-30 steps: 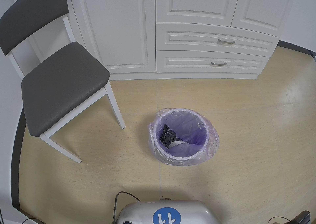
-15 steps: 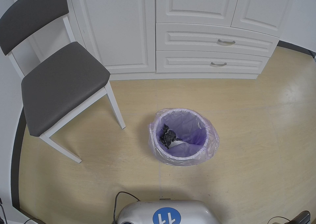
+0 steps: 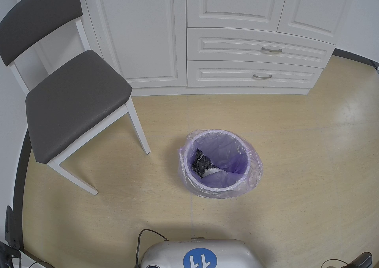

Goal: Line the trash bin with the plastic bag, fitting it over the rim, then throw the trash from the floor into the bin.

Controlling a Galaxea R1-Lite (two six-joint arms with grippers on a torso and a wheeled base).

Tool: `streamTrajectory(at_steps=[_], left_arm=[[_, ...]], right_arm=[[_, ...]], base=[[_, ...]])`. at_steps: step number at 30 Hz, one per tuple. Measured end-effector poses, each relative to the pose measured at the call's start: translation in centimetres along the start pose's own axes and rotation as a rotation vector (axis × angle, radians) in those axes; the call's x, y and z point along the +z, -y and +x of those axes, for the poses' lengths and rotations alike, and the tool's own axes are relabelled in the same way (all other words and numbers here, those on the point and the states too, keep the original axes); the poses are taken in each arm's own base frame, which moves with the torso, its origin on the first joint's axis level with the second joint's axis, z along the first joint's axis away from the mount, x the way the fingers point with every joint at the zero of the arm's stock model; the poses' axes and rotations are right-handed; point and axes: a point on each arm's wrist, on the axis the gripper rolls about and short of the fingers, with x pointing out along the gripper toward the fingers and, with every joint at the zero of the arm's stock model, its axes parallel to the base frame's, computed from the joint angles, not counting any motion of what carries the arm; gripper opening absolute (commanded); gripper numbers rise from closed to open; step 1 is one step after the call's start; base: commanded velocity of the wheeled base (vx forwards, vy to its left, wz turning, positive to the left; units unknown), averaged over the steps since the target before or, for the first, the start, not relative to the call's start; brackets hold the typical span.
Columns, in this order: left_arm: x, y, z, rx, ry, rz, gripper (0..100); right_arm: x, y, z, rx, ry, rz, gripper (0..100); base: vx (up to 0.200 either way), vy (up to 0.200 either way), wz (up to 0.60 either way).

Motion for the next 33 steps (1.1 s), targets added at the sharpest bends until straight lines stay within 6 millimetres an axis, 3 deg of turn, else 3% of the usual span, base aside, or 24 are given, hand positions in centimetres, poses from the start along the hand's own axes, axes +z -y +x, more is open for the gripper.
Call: streamTrajectory(at_steps=[6,20,33], left_arm=[[-1.6,0.1,0.2,-0.033,-0.054,-0.002,100],[-3.0,0.3,0.1,-0.083,-0.166,0.015,100],[-3.2,0.3,0.0,-0.088,-0.189,-0.001,100]], right_arm=[[-2.1,0.0,0.1,0.044,-0.075,-0.078,100],[-4.7,0.1,-0.3,0.056,-0.300,-0.085,100],[-5.3,0.2,-0.5,0.032,-0.361,-0.044,100]], base=[[0.000,0.000,0.00],[0.000,0.000,0.00],[0.000,0.000,0.00]])
